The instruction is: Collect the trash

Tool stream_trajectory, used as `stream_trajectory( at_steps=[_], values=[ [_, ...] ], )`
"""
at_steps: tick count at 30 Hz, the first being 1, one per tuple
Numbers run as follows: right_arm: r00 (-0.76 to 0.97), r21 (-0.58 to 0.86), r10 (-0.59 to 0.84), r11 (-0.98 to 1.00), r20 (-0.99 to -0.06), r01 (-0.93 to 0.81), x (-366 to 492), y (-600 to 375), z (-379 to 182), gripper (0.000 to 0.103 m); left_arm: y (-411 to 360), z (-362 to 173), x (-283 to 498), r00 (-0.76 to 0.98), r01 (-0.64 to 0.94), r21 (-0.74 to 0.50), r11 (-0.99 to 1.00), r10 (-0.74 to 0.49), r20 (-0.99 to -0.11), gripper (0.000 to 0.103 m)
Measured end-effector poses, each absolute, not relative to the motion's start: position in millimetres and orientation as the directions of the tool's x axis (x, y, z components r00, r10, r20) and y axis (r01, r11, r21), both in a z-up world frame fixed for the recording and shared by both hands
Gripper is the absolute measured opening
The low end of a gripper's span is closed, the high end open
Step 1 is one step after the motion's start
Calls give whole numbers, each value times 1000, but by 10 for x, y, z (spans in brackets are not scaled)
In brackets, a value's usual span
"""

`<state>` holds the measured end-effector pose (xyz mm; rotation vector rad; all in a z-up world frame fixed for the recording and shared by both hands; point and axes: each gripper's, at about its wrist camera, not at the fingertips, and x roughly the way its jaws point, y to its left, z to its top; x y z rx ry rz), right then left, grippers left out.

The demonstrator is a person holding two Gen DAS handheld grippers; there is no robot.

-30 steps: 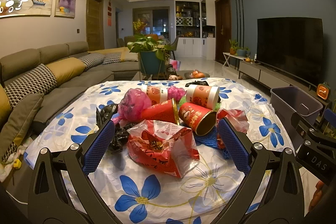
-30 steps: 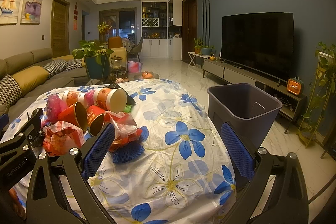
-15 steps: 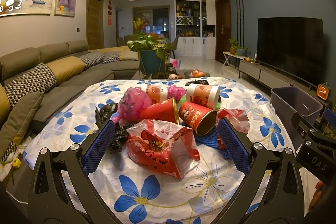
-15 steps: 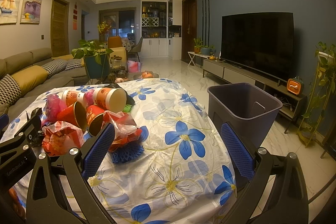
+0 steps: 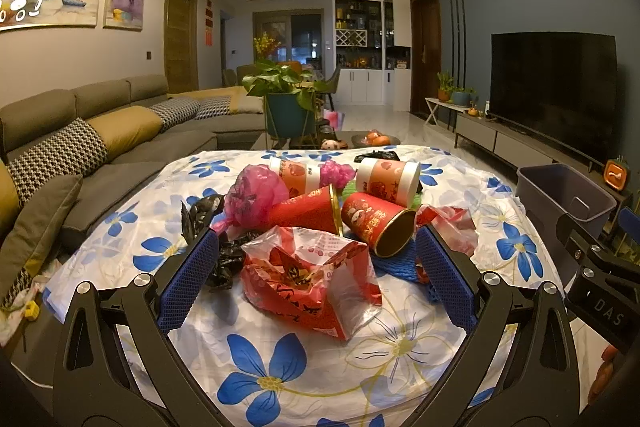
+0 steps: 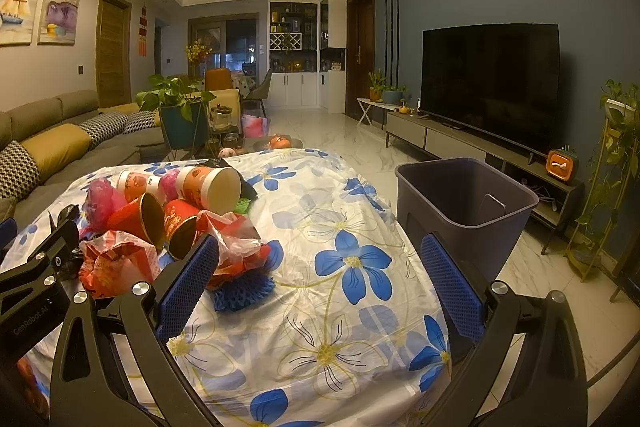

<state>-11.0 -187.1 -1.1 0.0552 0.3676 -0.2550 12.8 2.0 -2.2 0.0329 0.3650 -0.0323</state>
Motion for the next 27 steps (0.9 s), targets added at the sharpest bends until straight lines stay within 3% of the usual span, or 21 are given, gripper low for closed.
stream_trajectory(
  at_steps=[27],
  values=[
    [902, 8, -236, 967, -361, 256, -77, -1898, -32, 98, 56, -61, 178, 928, 34, 22, 999, -23, -372, 97]
  ],
)
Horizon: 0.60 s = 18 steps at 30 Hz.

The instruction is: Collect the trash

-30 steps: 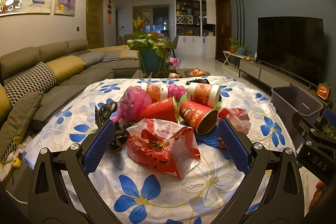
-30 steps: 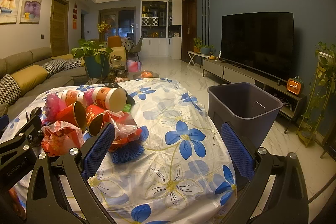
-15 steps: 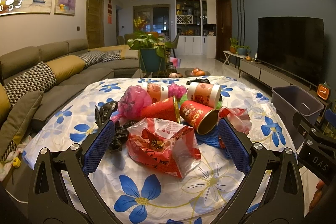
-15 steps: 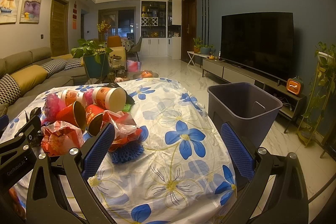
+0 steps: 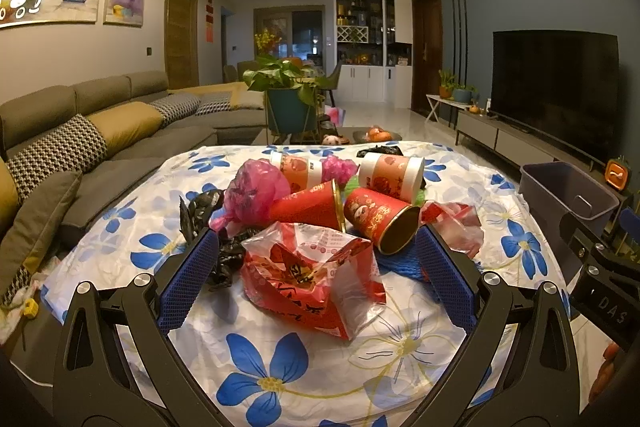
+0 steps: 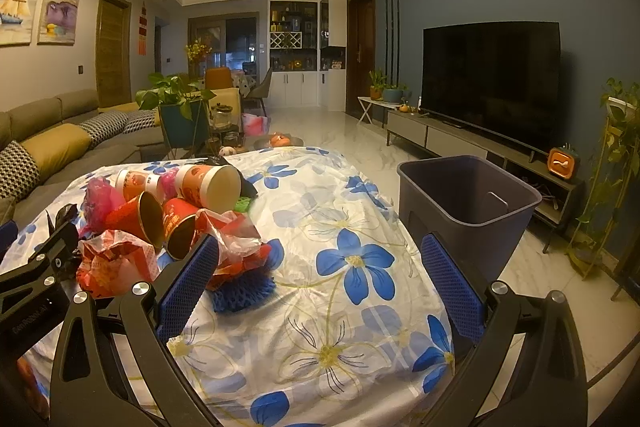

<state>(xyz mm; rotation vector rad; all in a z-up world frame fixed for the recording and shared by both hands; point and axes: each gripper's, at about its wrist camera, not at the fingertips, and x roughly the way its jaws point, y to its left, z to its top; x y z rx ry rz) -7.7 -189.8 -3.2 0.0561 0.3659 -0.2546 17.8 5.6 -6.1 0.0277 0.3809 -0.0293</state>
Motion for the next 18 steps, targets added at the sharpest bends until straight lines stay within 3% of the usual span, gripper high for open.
stream_trajectory(
  at_steps=[13, 18],
  values=[
    [931, 54, -155, 982, -331, 182, 166, -1814, -211, 98, 321, -234, 381, 922, -21, -17, 1000, 12, -388, 97],
    [920, 78, -32, 995, -392, 68, 417, -1738, -343, 98, 490, -321, 448, 923, -39, -44, 998, 19, -384, 94]
  ],
)
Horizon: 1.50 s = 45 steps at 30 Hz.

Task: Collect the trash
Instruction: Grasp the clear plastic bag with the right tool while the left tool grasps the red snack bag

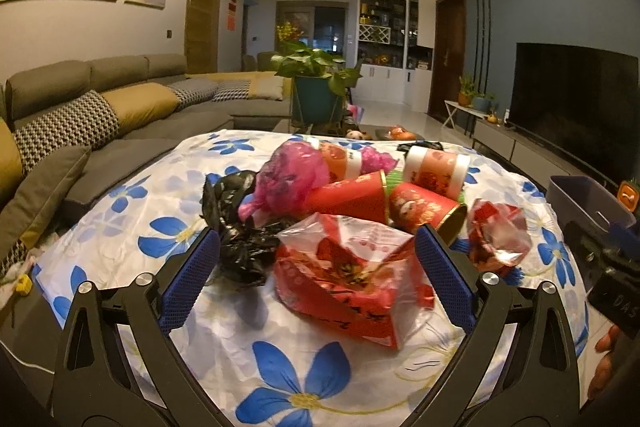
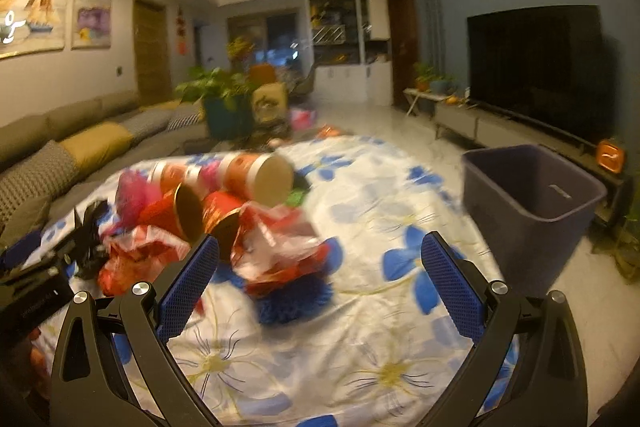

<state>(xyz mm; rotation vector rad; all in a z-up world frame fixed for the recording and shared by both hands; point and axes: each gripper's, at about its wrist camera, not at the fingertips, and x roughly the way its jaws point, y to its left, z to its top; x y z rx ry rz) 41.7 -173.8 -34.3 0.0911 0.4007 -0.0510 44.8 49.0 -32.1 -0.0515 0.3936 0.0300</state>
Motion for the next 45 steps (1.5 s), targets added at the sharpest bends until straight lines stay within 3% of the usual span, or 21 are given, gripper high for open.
stream_trajectory(
  at_steps=[13, 23, 29, 40, 43, 45],
  values=[
    [891, 126, 30, 992, -452, 30, 815, -1655, -596, 97, 580, -496, 520, 924, 7, -62, 998, -30, -381, 89],
    [867, 116, 41, 993, -497, 19, 1024, -1614, -700, 74, 466, -588, 567, 917, 81, -64, 995, -100, -386, 82],
    [850, 137, 76, 991, -521, -4, 1102, -1614, -751, 52, 418, -646, 618, 900, 140, -76, 987, -159, -405, 81],
    [855, 131, 108, 990, -508, -48, 1103, -1568, -747, 41, 310, -856, 881, 838, 201, -125, 972, -236, -493, 23],
    [858, 130, 106, 990, -503, -45, 1089, -1589, -724, 39, 328, -871, 910, 828, 211, -141, 967, -254, -501, 11],
    [863, 128, 104, 991, -495, -46, 1071, -1589, -694, 39, 344, -864, 910, 831, 214, -144, 966, -258, -493, 10]
  ],
)
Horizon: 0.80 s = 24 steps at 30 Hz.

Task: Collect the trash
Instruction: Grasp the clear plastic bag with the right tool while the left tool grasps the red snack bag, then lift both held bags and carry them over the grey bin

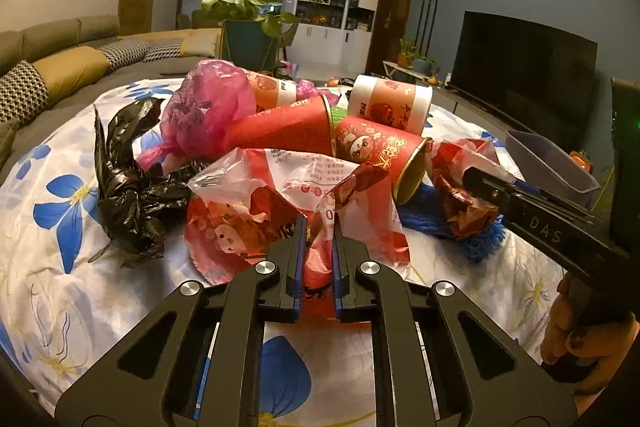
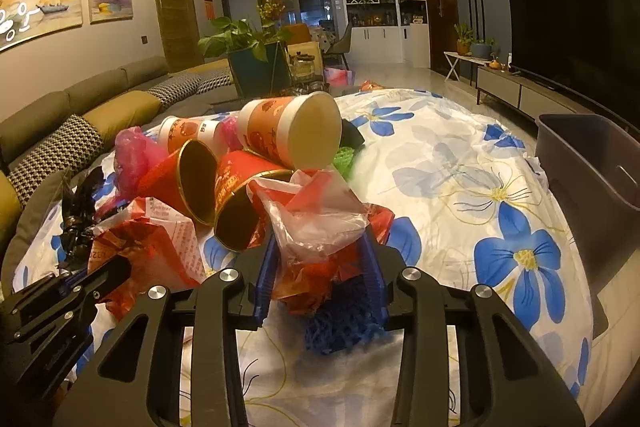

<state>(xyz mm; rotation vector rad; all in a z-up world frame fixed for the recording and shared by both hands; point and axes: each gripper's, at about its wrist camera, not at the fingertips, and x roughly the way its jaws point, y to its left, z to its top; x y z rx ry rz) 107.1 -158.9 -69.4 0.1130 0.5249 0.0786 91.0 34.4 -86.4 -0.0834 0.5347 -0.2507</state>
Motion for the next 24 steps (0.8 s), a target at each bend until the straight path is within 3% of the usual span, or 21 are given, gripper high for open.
stream_trajectory(
  at_steps=[3, 24],
  values=[
    [869, 121, 101, 992, -484, -47, 1040, -1589, -655, 39, 368, -818, 883, 839, 217, -142, 966, -259, -479, 5],
    [917, 125, 71, 992, -393, -23, 801, -1757, -357, 38, 398, -223, 739, 892, 273, -156, 949, -310, -329, 4]
  ],
)
